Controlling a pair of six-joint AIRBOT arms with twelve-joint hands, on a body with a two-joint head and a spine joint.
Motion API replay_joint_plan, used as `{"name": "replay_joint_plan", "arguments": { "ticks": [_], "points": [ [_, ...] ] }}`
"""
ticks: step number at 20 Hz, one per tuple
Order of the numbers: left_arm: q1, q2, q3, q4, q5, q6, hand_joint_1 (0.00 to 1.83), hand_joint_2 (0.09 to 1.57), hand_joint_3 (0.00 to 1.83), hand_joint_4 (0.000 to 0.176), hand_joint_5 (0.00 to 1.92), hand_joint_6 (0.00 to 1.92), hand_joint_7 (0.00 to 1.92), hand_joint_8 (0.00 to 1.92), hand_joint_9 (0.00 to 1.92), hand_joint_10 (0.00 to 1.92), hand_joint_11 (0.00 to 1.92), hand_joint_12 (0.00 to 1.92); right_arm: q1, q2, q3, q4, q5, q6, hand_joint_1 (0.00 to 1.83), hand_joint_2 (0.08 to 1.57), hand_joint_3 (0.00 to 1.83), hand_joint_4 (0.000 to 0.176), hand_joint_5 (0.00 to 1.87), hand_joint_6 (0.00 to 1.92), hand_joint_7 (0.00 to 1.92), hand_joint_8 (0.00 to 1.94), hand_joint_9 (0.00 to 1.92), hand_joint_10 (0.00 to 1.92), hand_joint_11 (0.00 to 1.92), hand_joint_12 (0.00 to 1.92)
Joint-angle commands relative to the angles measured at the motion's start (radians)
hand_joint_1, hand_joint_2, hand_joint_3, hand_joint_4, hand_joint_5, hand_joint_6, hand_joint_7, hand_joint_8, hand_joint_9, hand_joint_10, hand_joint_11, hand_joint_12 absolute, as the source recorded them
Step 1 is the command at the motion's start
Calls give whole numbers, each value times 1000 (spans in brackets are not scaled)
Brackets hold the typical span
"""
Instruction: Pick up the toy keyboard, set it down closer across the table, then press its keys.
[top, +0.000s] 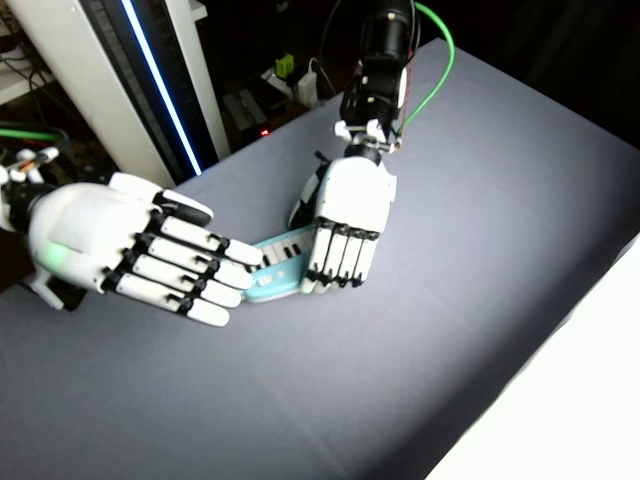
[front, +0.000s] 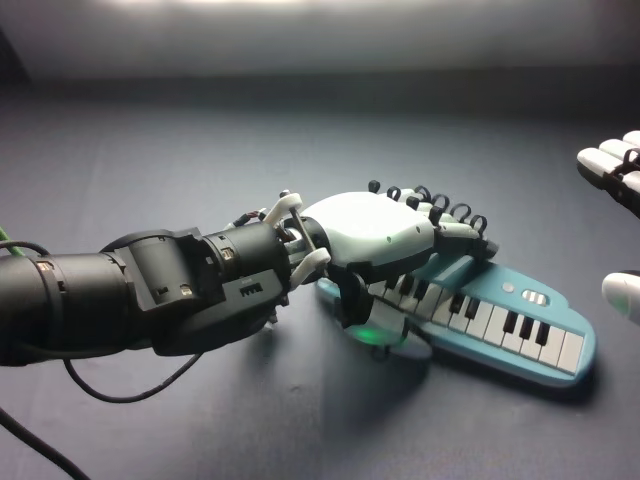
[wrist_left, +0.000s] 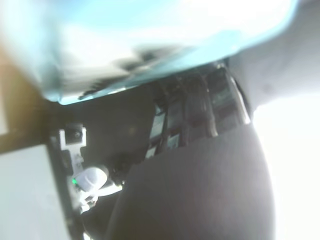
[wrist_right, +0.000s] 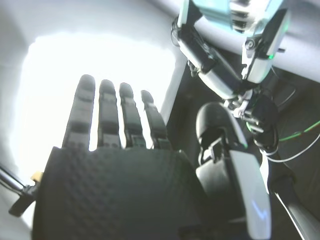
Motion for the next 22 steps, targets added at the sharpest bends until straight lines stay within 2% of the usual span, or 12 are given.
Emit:
{"name": "replay_joint_plan", "arguments": {
  "ticks": [1, 2, 3, 5, 7, 10, 11, 12, 13, 15, 18, 22],
  "points": [
    [-17, 4, -1, -12, -127, -8, 818, 984, 0, 86, 37, 12, 30, 2, 21, 37, 0, 258, 3, 6, -1, -14, 127, 8, 0, 1440, 16, 4, 0, 0, 0, 0, 0, 0, 0, 0],
    [-13, 16, -5, -12, -142, -24, 709, 908, 0, 137, 7, 2, 5, 0, 3, 7, 0, 51, 2, 6, -2, -17, 127, 10, 0, 1441, 15, 14, 0, 0, 0, 0, 0, 0, 0, 0],
    [-9, 31, -11, -13, -163, -38, 678, 859, 0, 154, 1, 0, 0, 0, 0, 1, 0, 9, 2, 6, -3, -22, 127, 12, 0, 1442, 14, 16, 0, 0, 0, 0, 0, 0, 0, 0],
    [-5, 83, -40, -29, -203, -27, 526, 864, 0, 160, 0, 0, 0, 0, 0, 0, 0, 0, -5, 6, -4, -36, 126, 26, 64, 1438, 6, 17, 0, 0, 0, 0, 0, 0, 0, 0],
    [6, 151, -75, -104, -248, 31, 321, 1098, 15, 97, 0, 0, 0, 0, 0, 0, 0, 0, -8, 6, -5, -59, 106, 30, 55, 1451, 9, 14, 0, 0, 0, 0, 0, 0, 0, 0],
    [70, 258, -110, -297, -354, 127, 142, 1445, 45, 77, 0, 0, 0, 0, 0, 0, 0, 0, 24, -1, 5, -119, 3, 30, 69, 1432, 0, 28, 37, 12, 0, 0, 0, 0, 0, 0],
    [84, 277, -119, -334, -383, 142, 336, 1457, 23, 90, 0, 0, 0, 0, 0, 0, 0, 0, 36, -7, 10, -132, -23, 30, 64, 1447, 3, 21, 71, 20, 0, 0, 0, 0, 0, 0],
    [116, 315, -141, -398, -442, 171, 400, 1461, 15, 65, 0, 0, 0, 0, 0, 0, 0, 0, 59, -22, 23, -151, -73, 29, 22, 1453, 5, 25, 83, 19, 0, 0, 0, 0, 0, 0],
    [141, 342, -161, -445, -487, 194, 647, 1434, 0, 22, 35, 10, 0, 0, 0, 0, 0, 0, 80, -38, 38, -165, -118, 27, 13, 1452, 4, 34, 120, 33, 0, 0, 0, 0, 0, 0],
    [202, 391, -200, -531, -593, 221, 836, 1427, 0, 26, 18, 4, 0, 0, 0, 0, 0, 0, 133, -85, 73, -188, -230, 6, 78, 1440, 0, 23, 179, 38, 0, 0, 0, 0, 0, 0],
    [245, 420, -227, -574, -670, 223, 985, 1364, 0, 0, 65, 10, 0, 0, 0, 0, 0, 0, 159, -132, 110, -189, -323, -13, 156, 1419, 0, 51, 206, 25, 0, 0, 0, 0, 0, 0],
    [254, 430, -240, -574, -695, 224, 970, 1356, 0, 9, 68, 6, 0, 0, 0, 0, 0, 0, 159, -142, 118, -171, -348, -26, 2, 1396, 0, 0, 442, 39, 4, 0, 0, 0, 0, 0]
  ]
}}
